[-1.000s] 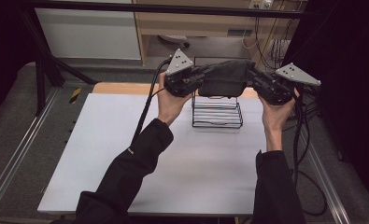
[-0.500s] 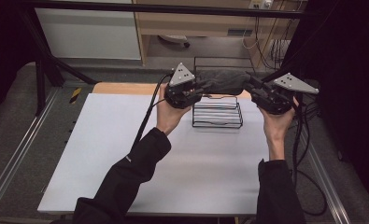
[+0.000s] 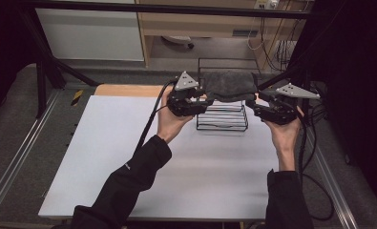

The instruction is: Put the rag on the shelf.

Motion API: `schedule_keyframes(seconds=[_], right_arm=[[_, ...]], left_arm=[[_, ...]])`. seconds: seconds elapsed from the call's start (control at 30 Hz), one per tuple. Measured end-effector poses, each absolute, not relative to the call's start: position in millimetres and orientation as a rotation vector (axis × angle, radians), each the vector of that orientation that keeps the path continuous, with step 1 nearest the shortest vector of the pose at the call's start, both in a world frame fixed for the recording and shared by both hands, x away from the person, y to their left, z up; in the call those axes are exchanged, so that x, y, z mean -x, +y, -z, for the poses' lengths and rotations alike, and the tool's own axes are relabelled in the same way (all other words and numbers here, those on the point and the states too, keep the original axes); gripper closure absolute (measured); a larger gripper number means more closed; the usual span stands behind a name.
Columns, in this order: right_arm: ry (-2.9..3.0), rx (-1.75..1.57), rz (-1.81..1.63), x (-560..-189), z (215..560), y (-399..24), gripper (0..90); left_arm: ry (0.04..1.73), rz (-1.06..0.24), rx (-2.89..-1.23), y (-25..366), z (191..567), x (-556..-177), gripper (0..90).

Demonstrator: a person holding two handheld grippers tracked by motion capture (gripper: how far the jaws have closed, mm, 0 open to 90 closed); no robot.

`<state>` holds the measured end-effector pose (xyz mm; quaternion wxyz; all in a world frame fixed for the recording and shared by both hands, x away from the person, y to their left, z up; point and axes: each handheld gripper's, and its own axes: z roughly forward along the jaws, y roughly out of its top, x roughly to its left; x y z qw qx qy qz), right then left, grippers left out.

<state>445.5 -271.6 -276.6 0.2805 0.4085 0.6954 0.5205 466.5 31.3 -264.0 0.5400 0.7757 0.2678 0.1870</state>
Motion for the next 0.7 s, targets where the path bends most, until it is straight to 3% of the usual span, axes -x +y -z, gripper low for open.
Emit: schedule_keyframes(seconds=[0.47, 0.7], right_arm=[[1.959, -1.172, -1.349, -449, 313, -272, 11.2], [1.971, -1.148, -1.363, -442, 327, -266, 3.5]], left_arm=[[0.693, -0.431, -1.932, 39, 291, -469, 28.1], [0.758, -0.396, -1.950, 58, 306, -466, 14.1]])
